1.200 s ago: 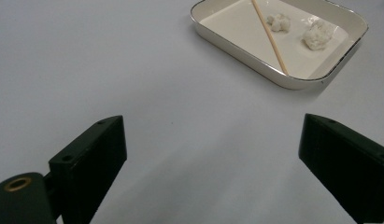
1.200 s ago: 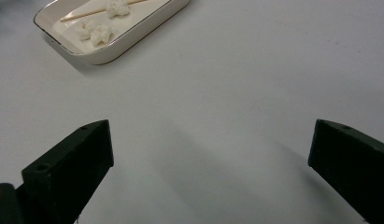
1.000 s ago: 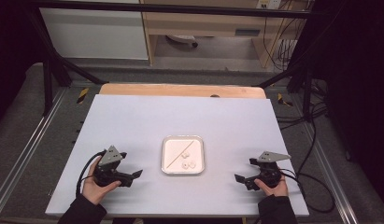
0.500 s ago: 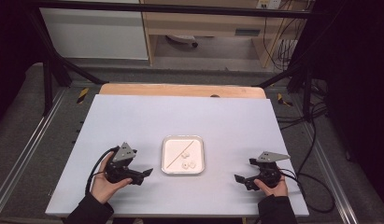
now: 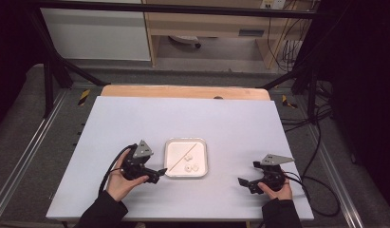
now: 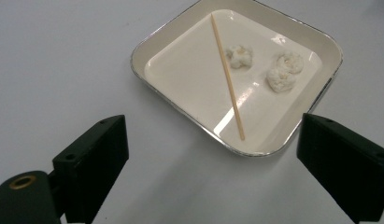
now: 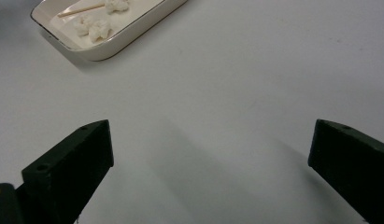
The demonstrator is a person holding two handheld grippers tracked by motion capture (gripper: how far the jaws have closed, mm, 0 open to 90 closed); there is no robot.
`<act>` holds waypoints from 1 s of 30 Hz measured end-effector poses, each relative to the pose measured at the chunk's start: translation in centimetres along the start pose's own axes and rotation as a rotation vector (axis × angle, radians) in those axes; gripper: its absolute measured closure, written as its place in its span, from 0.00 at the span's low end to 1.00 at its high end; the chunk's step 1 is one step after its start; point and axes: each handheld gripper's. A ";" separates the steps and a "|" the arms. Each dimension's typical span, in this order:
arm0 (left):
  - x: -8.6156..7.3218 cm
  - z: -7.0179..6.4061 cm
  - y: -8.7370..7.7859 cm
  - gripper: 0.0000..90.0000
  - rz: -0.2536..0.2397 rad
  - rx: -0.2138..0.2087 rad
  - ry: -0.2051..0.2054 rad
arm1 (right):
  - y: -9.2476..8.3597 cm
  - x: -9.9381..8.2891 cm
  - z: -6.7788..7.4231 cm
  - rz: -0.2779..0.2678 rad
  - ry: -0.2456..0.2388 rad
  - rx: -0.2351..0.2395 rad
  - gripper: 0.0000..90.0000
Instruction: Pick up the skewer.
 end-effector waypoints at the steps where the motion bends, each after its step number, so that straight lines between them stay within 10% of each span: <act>1: 0.1 -0.1 0.2 0.10 0.005 0.002 -0.001 | 0.0 0.0 0.0 -0.001 0.002 0.000 0.01; 30: 3.0 -2.0 5.6 0.43 0.101 0.028 0.006 | 0.1 0.0 0.0 0.006 -0.005 0.003 0.01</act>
Point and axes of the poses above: each handheld gripper's, and its own axes: y roughly forward along the jaws, x roughly out of its top, z roughly to its left, and after that the axes turned 4 degrees about -z, right-handed
